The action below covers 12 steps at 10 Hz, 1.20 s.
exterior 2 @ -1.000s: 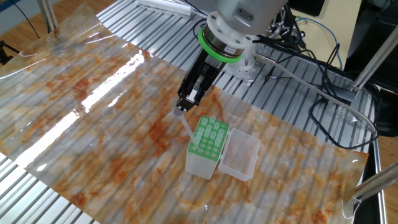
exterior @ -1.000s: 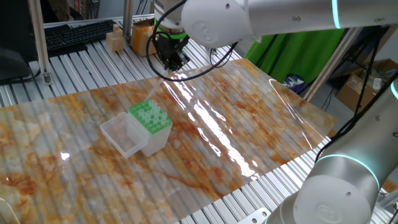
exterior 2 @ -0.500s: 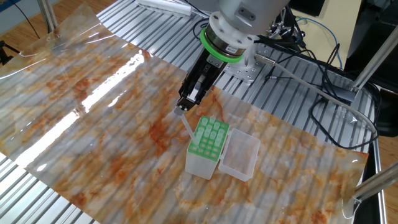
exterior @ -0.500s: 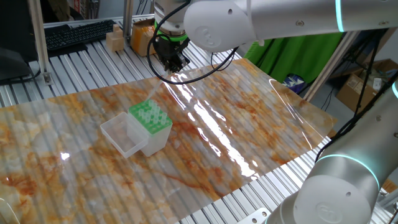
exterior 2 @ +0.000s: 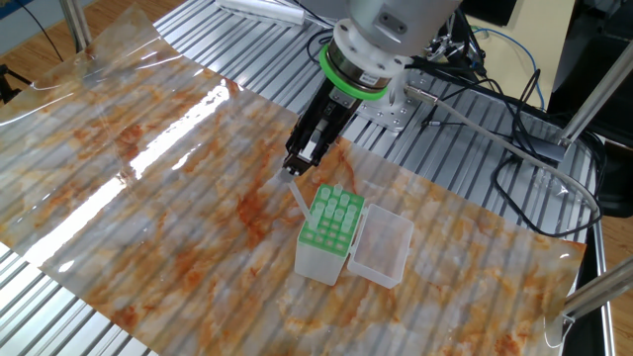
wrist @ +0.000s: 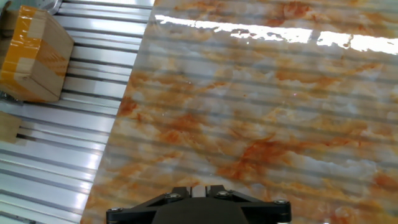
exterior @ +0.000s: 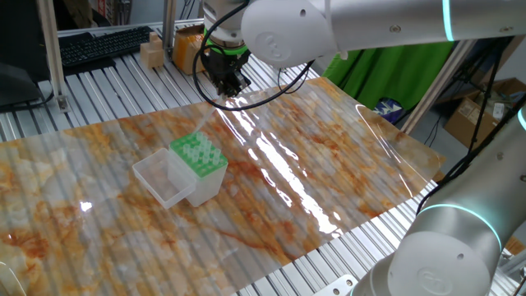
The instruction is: Insert a large pipette tip into the holder for large pipette tips
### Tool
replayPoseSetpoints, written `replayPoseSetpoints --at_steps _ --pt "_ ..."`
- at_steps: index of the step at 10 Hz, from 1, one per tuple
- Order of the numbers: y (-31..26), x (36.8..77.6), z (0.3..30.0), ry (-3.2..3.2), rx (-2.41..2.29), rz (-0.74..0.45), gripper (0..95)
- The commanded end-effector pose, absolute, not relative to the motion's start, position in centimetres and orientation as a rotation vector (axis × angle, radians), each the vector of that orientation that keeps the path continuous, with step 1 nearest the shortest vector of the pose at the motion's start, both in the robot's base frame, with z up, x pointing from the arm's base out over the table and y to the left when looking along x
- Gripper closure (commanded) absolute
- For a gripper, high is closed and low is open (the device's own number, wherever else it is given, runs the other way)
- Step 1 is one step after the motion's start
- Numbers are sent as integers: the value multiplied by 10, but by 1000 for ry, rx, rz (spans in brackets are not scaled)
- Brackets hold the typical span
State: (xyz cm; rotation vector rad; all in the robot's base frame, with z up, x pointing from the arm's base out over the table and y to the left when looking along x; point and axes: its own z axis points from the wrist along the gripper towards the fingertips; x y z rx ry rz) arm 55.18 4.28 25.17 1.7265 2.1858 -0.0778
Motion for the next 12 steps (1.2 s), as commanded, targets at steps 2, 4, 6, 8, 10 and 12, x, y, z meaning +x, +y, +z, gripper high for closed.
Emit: replayPoseSetpoints --at_steps 2,4,6,8,10,12 --pt "43 549 252 2172 1728 -85 950" --pt "42 547 253 2173 1732 -81 950" --pt "43 546 253 2172 1717 -93 950" --pt "44 544 252 2175 1700 -104 950" --pt "44 542 252 2173 1700 -105 950" --pt "44 542 252 2182 1710 -98 950"
